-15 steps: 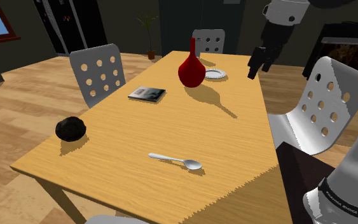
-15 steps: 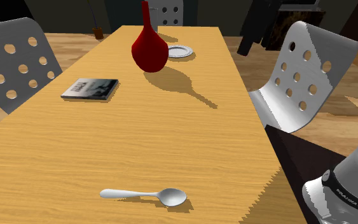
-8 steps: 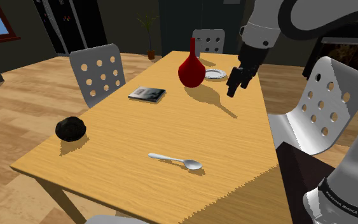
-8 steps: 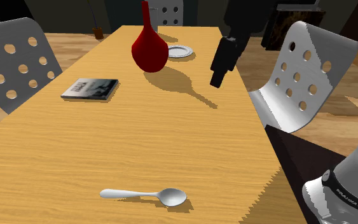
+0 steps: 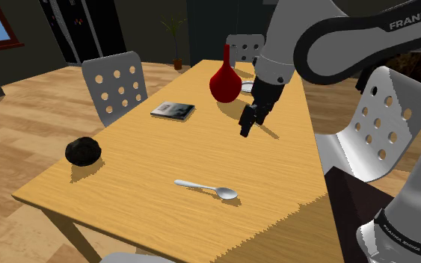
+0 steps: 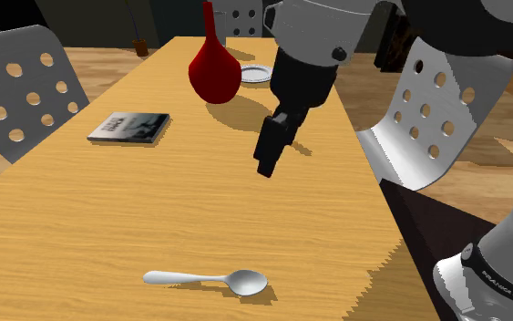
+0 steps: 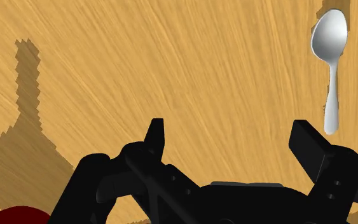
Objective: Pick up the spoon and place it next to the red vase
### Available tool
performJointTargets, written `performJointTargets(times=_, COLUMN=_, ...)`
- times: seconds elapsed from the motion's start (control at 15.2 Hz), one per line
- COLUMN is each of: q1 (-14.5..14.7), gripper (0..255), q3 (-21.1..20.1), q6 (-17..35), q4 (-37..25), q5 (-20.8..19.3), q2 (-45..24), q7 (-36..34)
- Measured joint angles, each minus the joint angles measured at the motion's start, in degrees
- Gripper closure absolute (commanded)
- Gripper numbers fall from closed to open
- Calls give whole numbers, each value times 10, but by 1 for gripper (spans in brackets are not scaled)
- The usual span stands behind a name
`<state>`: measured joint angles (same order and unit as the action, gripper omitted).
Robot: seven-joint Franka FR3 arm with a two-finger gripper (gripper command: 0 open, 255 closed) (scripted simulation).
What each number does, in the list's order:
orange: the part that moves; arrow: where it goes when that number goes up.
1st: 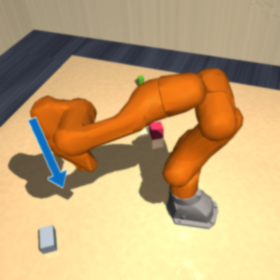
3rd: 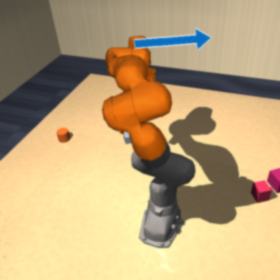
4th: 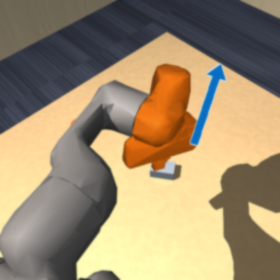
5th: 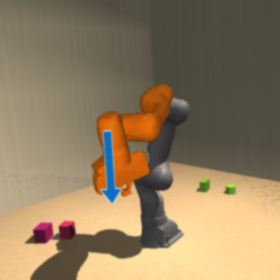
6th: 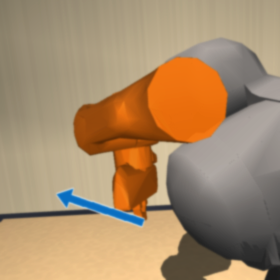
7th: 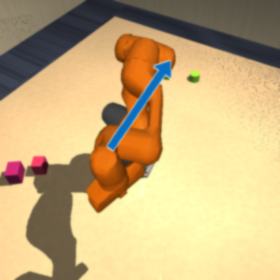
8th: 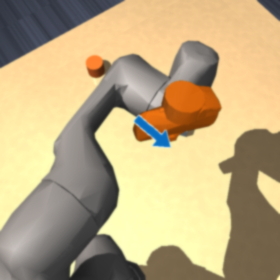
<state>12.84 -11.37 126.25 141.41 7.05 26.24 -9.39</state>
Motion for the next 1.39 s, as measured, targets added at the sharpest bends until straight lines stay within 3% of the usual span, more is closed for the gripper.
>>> performJointTargets(times=0.66, q1=42, gripper=0, q3=-70, q6=148, q4=-33, q5=8, q2=-158, q7=-34)
performJointTargets(times=0.92, q1=54, gripper=0, q3=-95, q6=192, q4=-76, q5=-17, q2=-237, q7=-58)
performJointTargets(times=1.39, q1=61, gripper=0, q3=-103, q6=239, q4=-82, q5=-45, q2=-289, q7=-82)
